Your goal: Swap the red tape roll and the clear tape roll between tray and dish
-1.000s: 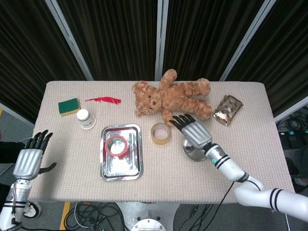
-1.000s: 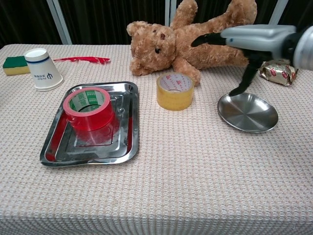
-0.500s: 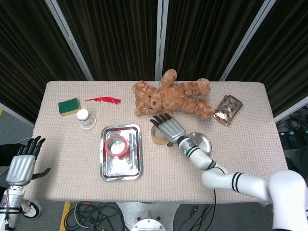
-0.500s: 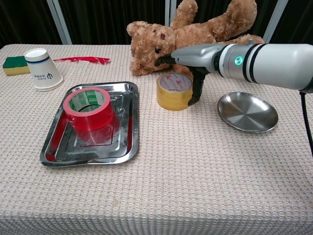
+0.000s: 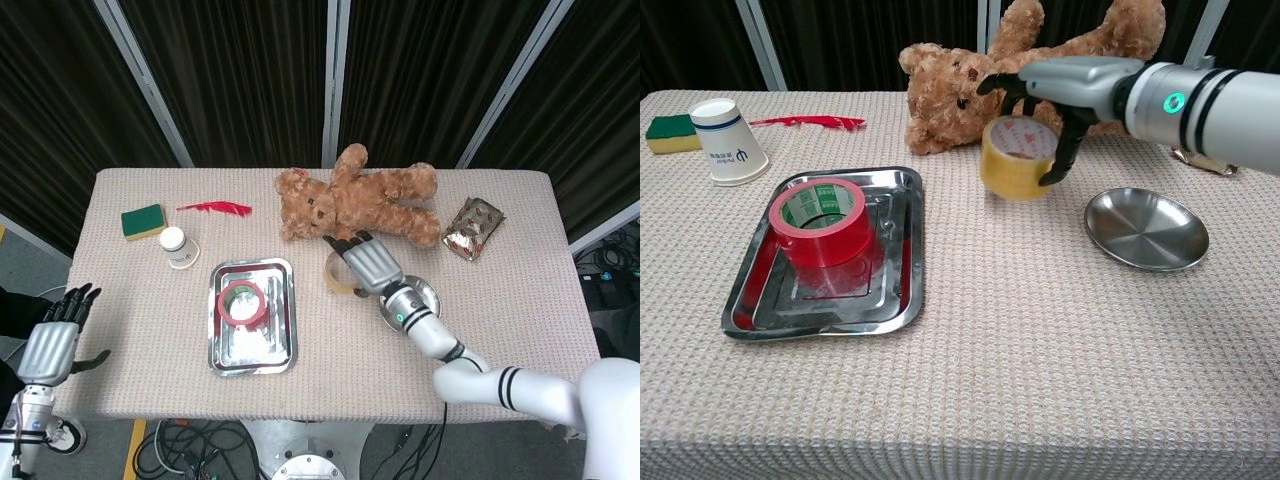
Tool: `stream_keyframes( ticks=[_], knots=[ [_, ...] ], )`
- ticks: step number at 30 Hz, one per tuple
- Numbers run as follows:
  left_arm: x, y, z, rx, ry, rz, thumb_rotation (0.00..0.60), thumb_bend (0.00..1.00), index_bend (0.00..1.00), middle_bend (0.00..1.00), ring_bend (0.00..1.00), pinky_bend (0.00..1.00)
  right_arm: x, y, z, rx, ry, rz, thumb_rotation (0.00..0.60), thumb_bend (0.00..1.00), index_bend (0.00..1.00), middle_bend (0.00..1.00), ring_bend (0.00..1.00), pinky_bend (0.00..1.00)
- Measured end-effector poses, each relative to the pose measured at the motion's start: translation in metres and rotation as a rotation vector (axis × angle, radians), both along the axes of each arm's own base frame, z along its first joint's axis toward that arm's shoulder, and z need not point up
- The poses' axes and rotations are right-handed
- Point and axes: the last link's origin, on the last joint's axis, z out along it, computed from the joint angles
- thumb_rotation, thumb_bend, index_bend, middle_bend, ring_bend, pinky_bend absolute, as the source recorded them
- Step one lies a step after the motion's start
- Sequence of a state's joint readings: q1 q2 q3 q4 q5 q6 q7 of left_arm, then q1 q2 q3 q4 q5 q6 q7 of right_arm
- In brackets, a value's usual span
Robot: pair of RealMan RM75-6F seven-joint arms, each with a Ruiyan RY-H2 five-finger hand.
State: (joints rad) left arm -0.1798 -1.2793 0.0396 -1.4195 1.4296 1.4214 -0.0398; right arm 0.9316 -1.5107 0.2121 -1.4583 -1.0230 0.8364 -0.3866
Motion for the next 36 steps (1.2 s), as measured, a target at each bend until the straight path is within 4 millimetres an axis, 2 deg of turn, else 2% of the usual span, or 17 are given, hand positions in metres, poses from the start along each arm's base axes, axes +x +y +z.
stream_keyframes(
  ticks=[4,7,12,15,19,21,24,26,28,36],
  knots=[
    [0.004,0.001,-0.004,-0.011,-0.007,-0.011,0.6,0.12,0.01,0.02,0.0,0.15,-0.022,0.011,0.037,-0.07,-0.023,-0.01,0.6,0.18,0.03,0.4,0.34,0.16],
    [0.007,0.003,-0.008,-0.021,-0.013,-0.021,0.6,0.12,0.01,0.02,0.0,0.15,-0.051,0.025,0.06,-0.101,-0.003,-0.045,0.6,0.18,0.03,0.4,0.34,0.15],
    [0.012,0.005,-0.011,-0.033,-0.02,-0.042,0.6,0.12,0.01,0.02,0.0,0.14,-0.091,0.054,0.066,-0.064,0.012,-0.109,0.6,0.18,0.03,0.4,0.34,0.14],
    [0.014,0.005,-0.011,-0.035,-0.015,-0.046,0.6,0.12,0.01,0.02,0.0,0.14,-0.104,0.06,0.063,-0.052,0.012,-0.13,0.6,0.18,0.03,0.4,0.34,0.14],
    [0.013,0.005,-0.011,-0.036,-0.012,-0.041,0.6,0.12,0.01,0.02,0.0,0.14,-0.113,0.061,0.054,-0.035,0.029,-0.139,0.6,0.17,0.03,0.37,0.32,0.13],
    [0.013,0.005,-0.011,-0.037,-0.012,-0.039,0.6,0.12,0.01,0.02,0.0,0.14,-0.115,0.061,0.05,-0.024,0.035,-0.143,0.6,0.15,0.01,0.34,0.28,0.12],
    [0.013,0.005,-0.011,-0.037,-0.011,-0.039,0.6,0.12,0.01,0.02,0.0,0.14,-0.115,0.061,0.046,-0.007,0.032,-0.143,0.6,0.07,0.0,0.22,0.15,0.09],
    [0.012,0.005,-0.011,-0.035,-0.011,-0.038,0.6,0.12,0.01,0.02,0.0,0.14,-0.114,0.061,0.046,-0.002,0.025,-0.139,0.6,0.0,0.0,0.09,0.03,0.04],
    [0.012,0.005,-0.01,-0.033,-0.01,-0.037,0.6,0.12,0.01,0.02,0.0,0.14,-0.113,0.061,0.045,0.004,0.015,-0.134,0.6,0.0,0.0,0.01,0.0,0.01],
    [0.011,0.004,-0.008,-0.025,-0.023,-0.033,0.6,0.12,0.01,0.02,0.0,0.13,-0.115,0.067,0.052,0.009,0.012,-0.138,0.6,0.0,0.0,0.0,0.0,0.0]
  ],
)
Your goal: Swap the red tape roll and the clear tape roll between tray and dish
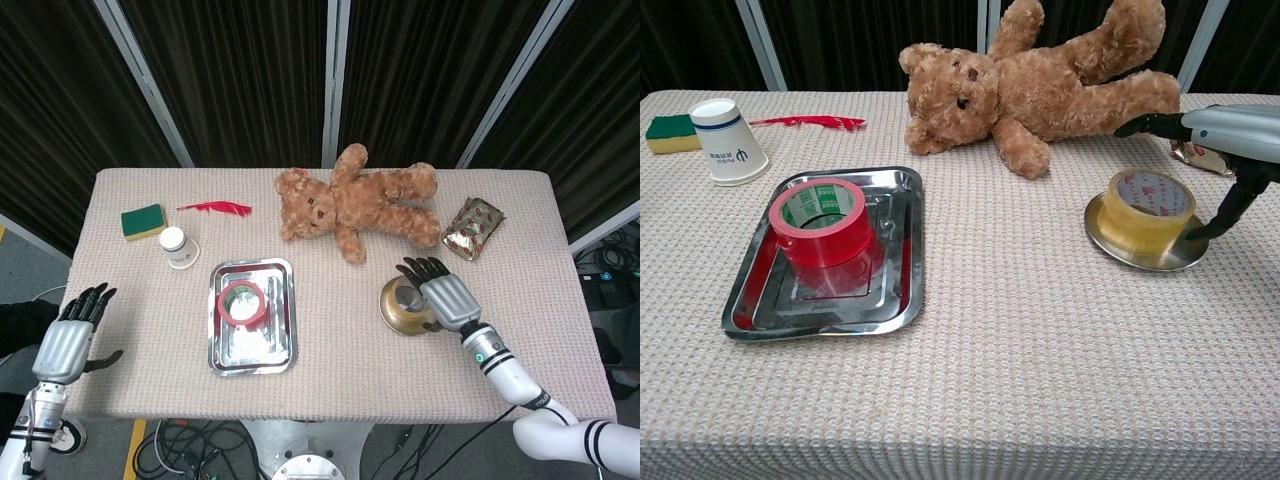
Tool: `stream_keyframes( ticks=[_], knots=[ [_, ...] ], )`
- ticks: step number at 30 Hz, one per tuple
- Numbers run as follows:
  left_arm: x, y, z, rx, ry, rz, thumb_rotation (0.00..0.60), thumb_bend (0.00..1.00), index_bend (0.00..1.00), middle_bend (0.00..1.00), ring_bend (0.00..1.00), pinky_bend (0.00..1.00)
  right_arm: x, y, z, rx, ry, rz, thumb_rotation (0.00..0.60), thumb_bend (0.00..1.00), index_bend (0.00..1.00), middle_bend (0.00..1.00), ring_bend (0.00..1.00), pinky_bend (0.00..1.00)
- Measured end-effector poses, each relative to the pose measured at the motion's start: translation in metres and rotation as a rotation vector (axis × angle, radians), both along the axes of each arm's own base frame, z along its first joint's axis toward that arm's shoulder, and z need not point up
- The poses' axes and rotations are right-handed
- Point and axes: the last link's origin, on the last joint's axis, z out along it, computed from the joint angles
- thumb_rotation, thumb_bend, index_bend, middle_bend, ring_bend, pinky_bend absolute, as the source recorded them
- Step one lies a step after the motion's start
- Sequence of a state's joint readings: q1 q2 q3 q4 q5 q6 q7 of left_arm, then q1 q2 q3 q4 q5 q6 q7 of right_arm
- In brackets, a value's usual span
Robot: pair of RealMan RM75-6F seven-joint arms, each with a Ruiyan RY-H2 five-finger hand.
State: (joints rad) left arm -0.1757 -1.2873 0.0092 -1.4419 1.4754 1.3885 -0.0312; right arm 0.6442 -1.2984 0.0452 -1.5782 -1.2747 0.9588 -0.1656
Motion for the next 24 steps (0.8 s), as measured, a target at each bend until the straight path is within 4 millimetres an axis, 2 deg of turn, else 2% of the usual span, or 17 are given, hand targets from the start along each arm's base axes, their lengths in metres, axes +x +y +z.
stream_keyframes(
  ticks=[4,8,11,15,18,21,24],
  knots=[
    [0.002,0.0,0.007,0.028,-0.012,-0.006,0.6,0.12,0.01,0.02,0.0,0.13,-0.003,0.005,0.014,-0.048,-0.018,-0.005,0.6,0.0,0.0,0.0,0.0,0.0],
    [0.004,0.0,0.019,0.075,-0.009,-0.02,0.6,0.13,0.01,0.02,0.0,0.13,-0.017,0.017,0.039,-0.18,-0.038,-0.012,0.6,0.0,0.0,0.0,0.0,0.0],
    [-0.001,0.001,0.022,0.086,0.021,-0.018,0.6,0.13,0.01,0.02,0.0,0.13,-0.041,0.039,0.062,-0.322,-0.037,-0.042,0.6,0.0,0.0,0.0,0.0,0.0],
    [-0.005,0.001,0.021,0.084,0.029,-0.014,0.6,0.13,0.01,0.02,0.0,0.13,-0.092,0.094,0.086,-0.474,-0.005,-0.159,0.6,0.0,0.0,0.0,0.0,0.0],
    [-0.005,-0.001,0.018,0.079,0.044,-0.015,0.6,0.13,0.01,0.02,0.0,0.13,-0.121,0.132,0.095,-0.522,0.006,-0.238,0.6,0.0,0.0,0.0,0.0,0.0],
    [-0.006,-0.004,0.013,0.074,0.05,-0.008,0.6,0.13,0.01,0.02,0.0,0.12,-0.136,0.149,0.1,-0.554,-0.001,-0.264,0.6,0.0,0.0,0.0,0.0,0.0],
    [-0.006,-0.005,0.013,0.08,0.053,-0.01,0.6,0.13,0.01,0.02,0.0,0.12,-0.141,0.155,0.1,-0.57,-0.021,-0.273,0.6,0.0,0.0,0.0,0.0,0.0]
  ],
)
